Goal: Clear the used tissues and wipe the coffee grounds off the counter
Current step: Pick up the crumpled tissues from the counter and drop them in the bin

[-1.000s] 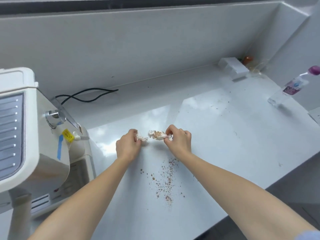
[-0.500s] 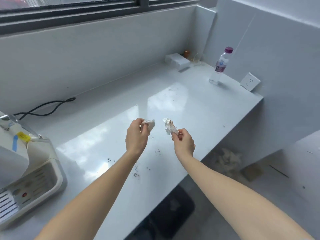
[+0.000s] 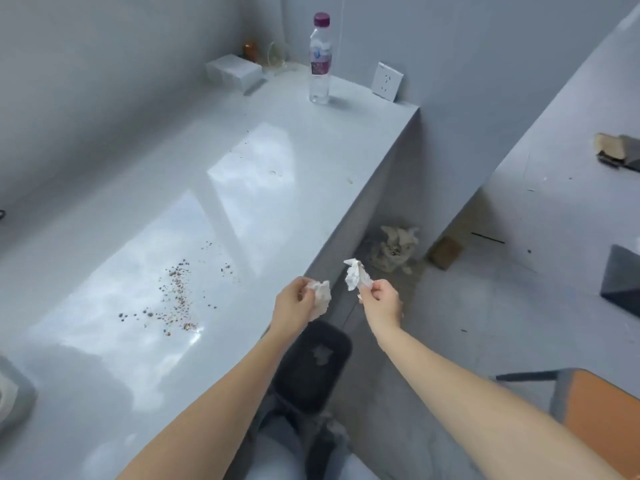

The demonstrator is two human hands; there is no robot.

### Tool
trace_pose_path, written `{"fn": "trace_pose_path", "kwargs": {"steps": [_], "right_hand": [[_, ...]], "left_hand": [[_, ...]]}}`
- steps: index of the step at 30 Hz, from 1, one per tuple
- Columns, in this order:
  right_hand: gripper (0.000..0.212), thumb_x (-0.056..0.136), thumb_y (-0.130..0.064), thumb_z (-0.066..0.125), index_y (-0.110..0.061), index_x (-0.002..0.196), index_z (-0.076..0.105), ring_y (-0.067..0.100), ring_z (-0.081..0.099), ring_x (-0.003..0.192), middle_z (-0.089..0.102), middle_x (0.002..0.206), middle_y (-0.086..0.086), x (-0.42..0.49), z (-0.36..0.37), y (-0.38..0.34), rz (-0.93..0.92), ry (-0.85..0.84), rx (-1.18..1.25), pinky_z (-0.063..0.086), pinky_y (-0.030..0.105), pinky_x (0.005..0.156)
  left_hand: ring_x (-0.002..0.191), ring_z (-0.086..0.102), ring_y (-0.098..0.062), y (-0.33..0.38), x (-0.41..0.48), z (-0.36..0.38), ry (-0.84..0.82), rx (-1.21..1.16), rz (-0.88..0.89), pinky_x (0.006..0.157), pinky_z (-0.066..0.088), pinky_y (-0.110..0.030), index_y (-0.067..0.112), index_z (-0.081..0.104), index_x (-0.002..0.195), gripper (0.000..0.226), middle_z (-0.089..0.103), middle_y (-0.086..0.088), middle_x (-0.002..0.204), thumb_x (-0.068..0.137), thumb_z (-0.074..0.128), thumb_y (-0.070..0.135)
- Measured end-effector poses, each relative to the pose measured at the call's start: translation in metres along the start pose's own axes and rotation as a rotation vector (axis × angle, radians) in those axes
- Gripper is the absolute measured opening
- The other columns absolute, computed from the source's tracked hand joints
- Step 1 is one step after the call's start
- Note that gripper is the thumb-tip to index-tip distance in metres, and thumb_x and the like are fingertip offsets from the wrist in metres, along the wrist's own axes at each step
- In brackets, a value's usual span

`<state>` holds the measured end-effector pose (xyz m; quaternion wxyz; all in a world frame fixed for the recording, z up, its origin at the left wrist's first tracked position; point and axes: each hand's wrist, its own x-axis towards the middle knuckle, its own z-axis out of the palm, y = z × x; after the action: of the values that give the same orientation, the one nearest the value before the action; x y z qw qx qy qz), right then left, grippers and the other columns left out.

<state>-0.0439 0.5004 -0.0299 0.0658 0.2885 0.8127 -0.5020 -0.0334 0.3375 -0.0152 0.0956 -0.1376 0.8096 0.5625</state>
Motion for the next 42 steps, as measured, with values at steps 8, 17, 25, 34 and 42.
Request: {"fn": "trace_pose_path", "kwargs": {"steps": [8, 17, 25, 34, 42], "right_hand": [[0.01, 0.082, -0.031, 0.055, -0.023, 0.075, 0.056, 0.025, 0.066, 0.09, 0.07, 0.079, -0.002, 0.012, 0.0, 0.079, 0.255, -0.186, -0.052, 0.049, 0.037, 0.08], [0.01, 0.076, -0.027, 0.067, -0.024, 0.073, 0.058, 0.015, 0.058, 0.076, 0.059, 0.073, -0.012, 0.007, 0.065, 0.155, 0.404, -0.267, -0.132, 0.042, 0.025, 0.061], [0.004, 0.08, -0.029, 0.059, -0.031, 0.078, 0.056, 0.018, 0.063, 0.083, 0.062, 0.074, -0.013, 0.001, 0.109, 0.203, 0.452, -0.383, -0.234, 0.051, 0.033, 0.076], [0.058, 0.092, -0.026, 0.052, -0.025, 0.146, 0.03, 0.03, 0.05, 0.124, 0.046, 0.144, 0.008, -0.002, 0.129, 0.203, 0.339, -0.58, -0.325, 0.044, 0.041, 0.101], [0.058, 0.095, -0.03, 0.045, -0.023, 0.148, 0.024, 0.024, 0.018, 0.144, 0.019, 0.159, 0.003, 0.002, 0.127, 0.192, 0.14, -0.471, -0.511, 0.024, 0.047, 0.114]], "left_hand": [[0.078, 0.056, -0.019, -0.07, -0.006, 0.03, -0.069, -0.077, -0.419, 0.065, 0.046, -0.022, 0.015, 0.06, 0.088, 0.019, 0.061, -0.005, 0.087, 0.091, 0.046, 0.002], [0.061, 0.048, -0.012, -0.156, 0.01, 0.049, 0.009, -0.082, -0.743, 0.059, 0.041, -0.025, 0.021, 0.051, 0.07, 0.026, 0.052, 0.001, 0.07, 0.089, 0.048, 0.005], [0.052, 0.047, -0.016, -0.204, 0.024, 0.076, 0.047, -0.184, -0.97, 0.057, 0.041, -0.022, 0.014, 0.053, 0.054, 0.029, 0.052, 0.006, 0.036, 0.083, 0.05, 0.01], [0.139, 0.029, -0.022, -0.224, 0.032, 0.076, -0.181, -0.012, -0.877, 0.115, 0.025, -0.039, 0.023, 0.017, 0.149, 0.056, 0.024, -0.002, 0.156, 0.098, 0.036, 0.035], [0.146, 0.009, -0.016, -0.216, 0.024, 0.079, -0.239, 0.086, -0.653, 0.119, 0.011, -0.037, 0.023, 0.004, 0.15, 0.06, 0.005, 0.002, 0.16, 0.1, 0.035, 0.033]]}}
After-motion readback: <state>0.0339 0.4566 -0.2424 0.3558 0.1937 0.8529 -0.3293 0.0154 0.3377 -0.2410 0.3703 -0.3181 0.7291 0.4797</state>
